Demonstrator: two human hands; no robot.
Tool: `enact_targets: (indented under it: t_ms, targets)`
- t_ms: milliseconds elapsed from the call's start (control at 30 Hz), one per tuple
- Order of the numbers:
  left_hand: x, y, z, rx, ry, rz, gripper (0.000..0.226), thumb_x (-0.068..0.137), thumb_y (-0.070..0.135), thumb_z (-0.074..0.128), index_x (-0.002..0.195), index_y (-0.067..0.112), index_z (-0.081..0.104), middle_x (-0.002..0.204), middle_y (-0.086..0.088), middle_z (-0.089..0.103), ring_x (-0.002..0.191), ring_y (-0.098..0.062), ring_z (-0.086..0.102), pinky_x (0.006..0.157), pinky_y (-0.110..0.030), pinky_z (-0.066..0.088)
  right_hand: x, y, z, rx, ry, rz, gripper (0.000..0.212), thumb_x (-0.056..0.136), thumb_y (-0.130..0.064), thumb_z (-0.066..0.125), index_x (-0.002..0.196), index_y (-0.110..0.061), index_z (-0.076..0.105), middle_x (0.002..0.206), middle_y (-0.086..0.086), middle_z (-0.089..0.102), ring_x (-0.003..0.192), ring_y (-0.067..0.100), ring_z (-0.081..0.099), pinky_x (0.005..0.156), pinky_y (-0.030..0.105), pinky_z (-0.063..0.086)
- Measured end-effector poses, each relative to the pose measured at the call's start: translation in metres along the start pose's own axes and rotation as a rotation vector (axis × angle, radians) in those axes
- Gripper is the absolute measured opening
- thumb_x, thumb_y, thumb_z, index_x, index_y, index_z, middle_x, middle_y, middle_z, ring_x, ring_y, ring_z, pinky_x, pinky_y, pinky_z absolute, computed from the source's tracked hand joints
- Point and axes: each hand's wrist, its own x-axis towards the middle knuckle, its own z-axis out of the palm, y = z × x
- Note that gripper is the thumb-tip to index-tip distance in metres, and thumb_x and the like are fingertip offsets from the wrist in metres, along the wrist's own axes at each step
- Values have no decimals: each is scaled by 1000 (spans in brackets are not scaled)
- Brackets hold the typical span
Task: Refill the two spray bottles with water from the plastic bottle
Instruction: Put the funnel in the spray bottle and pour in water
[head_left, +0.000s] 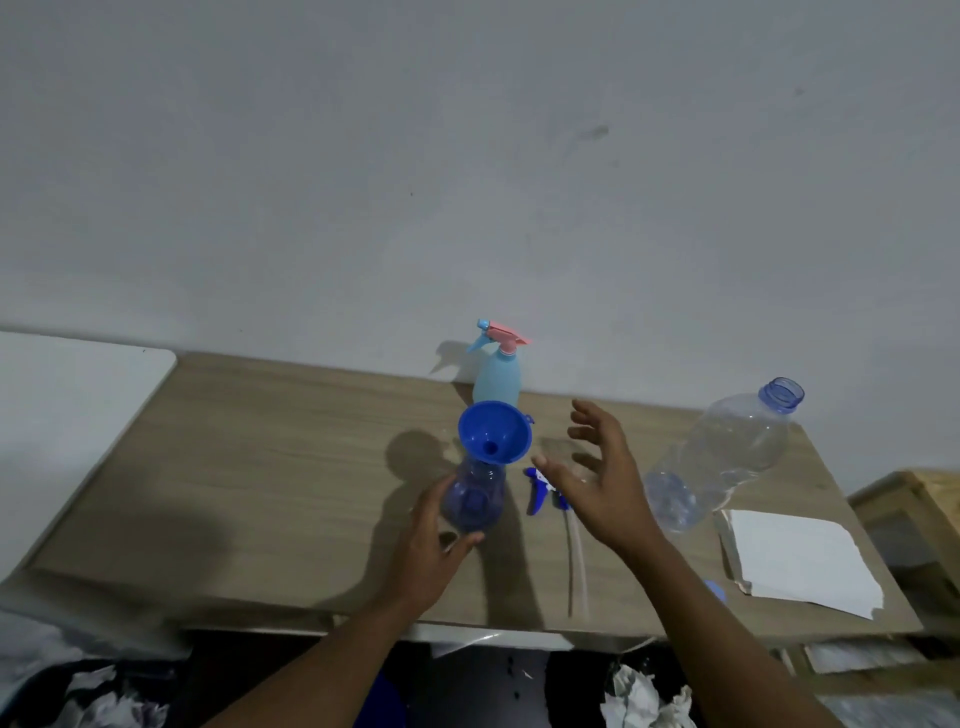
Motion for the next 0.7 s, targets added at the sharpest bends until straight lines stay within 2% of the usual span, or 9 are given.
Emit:
enact_targets:
  t_ms: [67, 100, 200, 267, 367, 467, 533, 633, 700]
  targets:
    - [1, -2, 4, 43, 7, 15, 80, 78, 4, 82, 135, 41, 39, 137, 11, 49, 125, 2, 50, 91, -13, 49, 14, -6, 5, -14, -126, 16, 91, 71, -43, 87, 147, -32, 37, 143, -14, 45, 123, -1, 50, 93, 17, 46]
    - [3, -5, 6, 66, 2, 17, 81, 78, 4, 82, 136, 41, 39, 136, 10, 50, 125, 3, 50, 92, -9, 45, 21, -7, 7, -38, -185, 18, 96, 68, -44, 89, 148, -35, 36, 145, -16, 43, 124, 0, 49, 95, 19, 45]
    - [9, -11, 12, 53, -17, 18, 76, 80, 5, 80, 142, 26, 42, 139, 1, 50, 128, -10, 51, 101, -20, 46, 34, -7, 12, -116, -311, 12, 107, 62, -46, 92, 149, -42, 30, 148, -20, 38, 129, 3, 46, 95, 28, 50]
    - [12, -13, 14, 39, -32, 5, 72, 82, 6, 78, 143, 14, 42, 140, -4, 50, 129, -15, 52, 103, -29, 47, 40, -6, 16, -140, -344, 0, 111, 59, -49, 92, 151, -40, 29, 148, -22, 38, 128, 2, 47, 95, 27, 50]
    - [15, -11, 15, 12, -41, -21, 69, 83, -5, 74, 142, 3, 41, 140, -12, 50, 125, -10, 53, 94, -11, 46, 45, -5, 22, -131, -366, -7, 110, 60, -47, 93, 151, -37, 31, 146, -22, 42, 125, 1, 49, 95, 23, 48]
    - [17, -9, 15, -29, -34, -36, 69, 85, -6, 71, 143, 17, 41, 141, -5, 51, 125, -4, 54, 91, -11, 47, 46, -5, 27, -93, -358, -1, 102, 63, -37, 93, 147, -37, 36, 137, -22, 49, 123, 3, 52, 96, 26, 52]
    - [19, -10, 15, -25, -9, -35, 72, 86, -5, 70, 141, 31, 39, 142, 3, 49, 128, -3, 51, 97, -15, 47, 45, -5, 28, -71, -337, -1, 101, 63, -33, 94, 147, -35, 38, 133, -22, 50, 119, 0, 54, 93, 22, 53]
    - [23, -16, 16, 4, 1, -35, 76, 87, 2, 71, 137, 49, 38, 138, 17, 50, 130, -8, 51, 103, -26, 48, 44, -6, 30, -28, -293, 5, 100, 64, -28, 94, 147, -33, 38, 131, -20, 51, 116, -1, 55, 85, 14, 53]
    - [25, -20, 16, -1, -33, -39, 77, 87, 7, 73, 141, 47, 36, 139, 21, 48, 130, -11, 51, 104, -39, 49, 44, -7, 30, 11, -267, 10, 99, 65, -25, 94, 147, -33, 39, 130, -19, 51, 115, 3, 57, 83, 13, 54]
